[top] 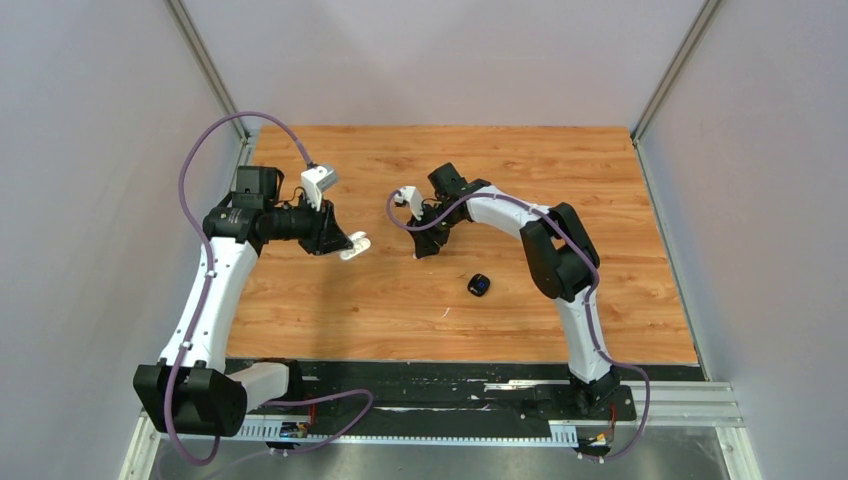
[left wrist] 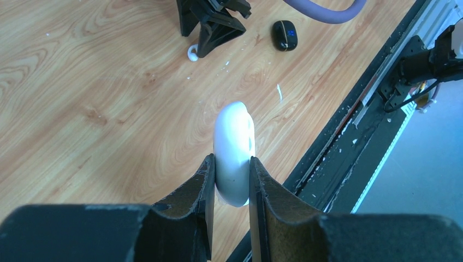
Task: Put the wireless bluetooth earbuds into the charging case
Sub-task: Pick up the earbud from the center of the board.
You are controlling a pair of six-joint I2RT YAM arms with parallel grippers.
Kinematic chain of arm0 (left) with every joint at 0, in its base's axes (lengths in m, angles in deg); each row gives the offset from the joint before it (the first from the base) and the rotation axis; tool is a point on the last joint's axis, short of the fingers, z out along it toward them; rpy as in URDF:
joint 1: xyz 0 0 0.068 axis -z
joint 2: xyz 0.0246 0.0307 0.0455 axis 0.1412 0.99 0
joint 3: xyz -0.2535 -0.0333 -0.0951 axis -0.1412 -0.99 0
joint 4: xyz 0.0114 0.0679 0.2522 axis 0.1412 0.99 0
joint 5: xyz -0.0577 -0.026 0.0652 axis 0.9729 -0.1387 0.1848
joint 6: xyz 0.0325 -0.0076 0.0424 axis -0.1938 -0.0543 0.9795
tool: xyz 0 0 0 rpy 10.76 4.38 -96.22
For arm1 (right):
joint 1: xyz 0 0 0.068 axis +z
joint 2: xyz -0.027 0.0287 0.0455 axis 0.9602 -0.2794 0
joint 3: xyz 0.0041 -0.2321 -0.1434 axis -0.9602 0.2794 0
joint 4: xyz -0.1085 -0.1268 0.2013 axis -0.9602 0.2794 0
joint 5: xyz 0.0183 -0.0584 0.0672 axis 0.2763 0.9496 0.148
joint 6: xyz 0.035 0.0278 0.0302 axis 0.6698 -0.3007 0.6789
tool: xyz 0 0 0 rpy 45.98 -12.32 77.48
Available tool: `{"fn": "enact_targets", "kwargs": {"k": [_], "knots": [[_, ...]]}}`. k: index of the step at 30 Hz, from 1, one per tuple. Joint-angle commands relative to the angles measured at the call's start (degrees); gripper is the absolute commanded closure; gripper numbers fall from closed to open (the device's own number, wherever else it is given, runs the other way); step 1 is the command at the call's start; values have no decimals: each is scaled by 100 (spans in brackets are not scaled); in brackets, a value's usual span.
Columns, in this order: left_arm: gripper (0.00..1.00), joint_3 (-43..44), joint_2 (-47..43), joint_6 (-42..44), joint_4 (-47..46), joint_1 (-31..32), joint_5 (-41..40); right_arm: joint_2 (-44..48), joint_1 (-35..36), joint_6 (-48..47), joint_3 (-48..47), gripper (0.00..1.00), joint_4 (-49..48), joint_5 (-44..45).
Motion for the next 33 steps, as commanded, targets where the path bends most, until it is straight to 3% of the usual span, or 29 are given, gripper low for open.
{"fn": "enact_targets", "kwargs": {"k": [1, 25, 33], "knots": [[100, -18, -152, -132, -158, -61, 191, -68, 37, -113, 19, 58, -41, 49], [100, -56, -54, -219, -250, -67, 242, 328, 238, -221, 983, 65, -377, 258], [100, 1, -35, -125, -105, -66, 288, 667, 190, -284, 981, 57, -266, 13]]}}
